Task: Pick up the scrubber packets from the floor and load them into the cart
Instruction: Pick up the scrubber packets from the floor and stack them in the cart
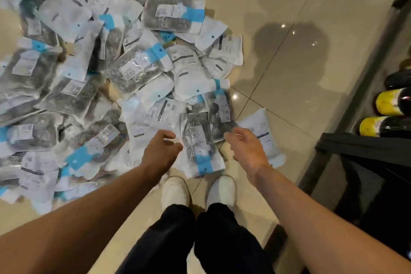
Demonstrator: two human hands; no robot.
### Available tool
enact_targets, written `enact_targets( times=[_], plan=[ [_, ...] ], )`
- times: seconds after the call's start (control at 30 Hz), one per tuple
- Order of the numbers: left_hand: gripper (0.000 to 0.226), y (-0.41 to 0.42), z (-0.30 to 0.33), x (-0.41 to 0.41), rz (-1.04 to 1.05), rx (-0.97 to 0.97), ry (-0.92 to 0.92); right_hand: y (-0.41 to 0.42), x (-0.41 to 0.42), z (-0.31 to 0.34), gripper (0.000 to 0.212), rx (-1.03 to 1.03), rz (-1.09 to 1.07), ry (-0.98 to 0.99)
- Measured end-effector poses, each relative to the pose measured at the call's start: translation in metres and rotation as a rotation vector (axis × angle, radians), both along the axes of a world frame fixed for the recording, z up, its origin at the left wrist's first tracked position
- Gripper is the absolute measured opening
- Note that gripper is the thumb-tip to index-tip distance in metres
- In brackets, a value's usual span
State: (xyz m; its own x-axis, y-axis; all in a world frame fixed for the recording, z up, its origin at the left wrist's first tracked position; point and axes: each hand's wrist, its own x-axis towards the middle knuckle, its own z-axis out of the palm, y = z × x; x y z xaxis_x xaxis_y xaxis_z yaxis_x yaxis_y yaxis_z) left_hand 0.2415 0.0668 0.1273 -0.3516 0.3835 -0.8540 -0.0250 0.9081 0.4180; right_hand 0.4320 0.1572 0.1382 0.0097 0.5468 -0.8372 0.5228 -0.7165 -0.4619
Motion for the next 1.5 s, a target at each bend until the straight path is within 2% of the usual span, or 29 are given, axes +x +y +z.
enact_targets(
  times=[0.1,0.2,0.27,0.33,0.43,0.53,0.57,0.63,0.7,0.77,0.8,0.87,1.0,1.13,1.2,1.27,1.4,1.5],
  plan=[
    [0.06,-0.001,-0.077,0.012,-0.131,-0.058,0.104,0.027,-0.004,-0.077,0.046,0.032,0.109,-0.078],
    [0.086,-0.002,-0.139,0.023,-0.101,-0.093,0.045,0.05,-0.001,-0.145,0.055,0.103,0.228,-0.167],
    [0.083,-0.004,-0.176,0.027,-0.001,-0.106,0.009,0.065,0.0,-0.18,0.061,0.128,0.295,-0.224],
    [0.07,-0.004,-0.202,0.03,0.092,-0.108,0.001,0.079,0.0,-0.208,0.07,0.122,0.352,-0.261],
    [0.053,0.0,-0.228,0.034,0.183,-0.085,0.023,0.093,-0.003,-0.241,0.087,0.101,0.323,-0.248],
    [0.063,0.001,-0.247,0.035,0.306,-0.044,-0.033,0.105,-0.006,-0.262,0.098,0.071,0.299,-0.266],
    [0.059,0.003,-0.252,0.034,0.346,-0.04,-0.056,0.109,-0.007,-0.265,0.099,0.067,0.311,-0.278],
    [0.04,0.003,-0.256,0.033,0.392,-0.027,-0.087,0.113,-0.009,-0.268,0.096,0.035,0.302,-0.263],
    [0.028,0.003,-0.253,0.035,0.409,-0.016,-0.109,0.116,-0.007,-0.268,0.08,-0.004,0.276,-0.244],
    [0.031,0.003,-0.249,0.035,0.423,0.01,-0.123,0.118,-0.004,-0.265,0.051,-0.052,0.253,-0.209],
    [0.035,0.003,-0.244,0.034,0.423,0.031,-0.122,0.117,-0.002,-0.263,0.043,-0.068,0.249,-0.186],
    [0.042,0.004,-0.234,0.033,0.38,0.06,-0.101,0.114,0.002,-0.253,0.047,-0.092,0.244,-0.155],
    [0.049,-0.002,-0.195,0.037,0.389,0.08,-0.132,0.094,0.012,-0.221,0.072,-0.071,0.23,-0.156],
    [0.043,-0.014,-0.13,0.043,0.414,0.073,-0.215,0.072,0.026,-0.155,0.071,-0.051,0.17,-0.147],
    [0.032,-0.018,-0.088,0.042,0.39,0.086,-0.25,0.063,0.032,-0.113,0.065,-0.077,0.133,-0.12],
    [0.03,-0.021,-0.041,0.036,0.327,0.112,-0.257,0.057,0.032,-0.069,0.068,-0.109,0.135,-0.116],
    [0.038,-0.016,0.057,0.011,0.334,0.165,-0.23,0.053,0.021,0.04,0.073,-0.11,0.151,-0.072],
    [0.049,-0.011,0.142,-0.011,0.397,0.204,-0.223,0.05,0.006,0.134,0.054,-0.078,0.169,-0.03]
  ],
)
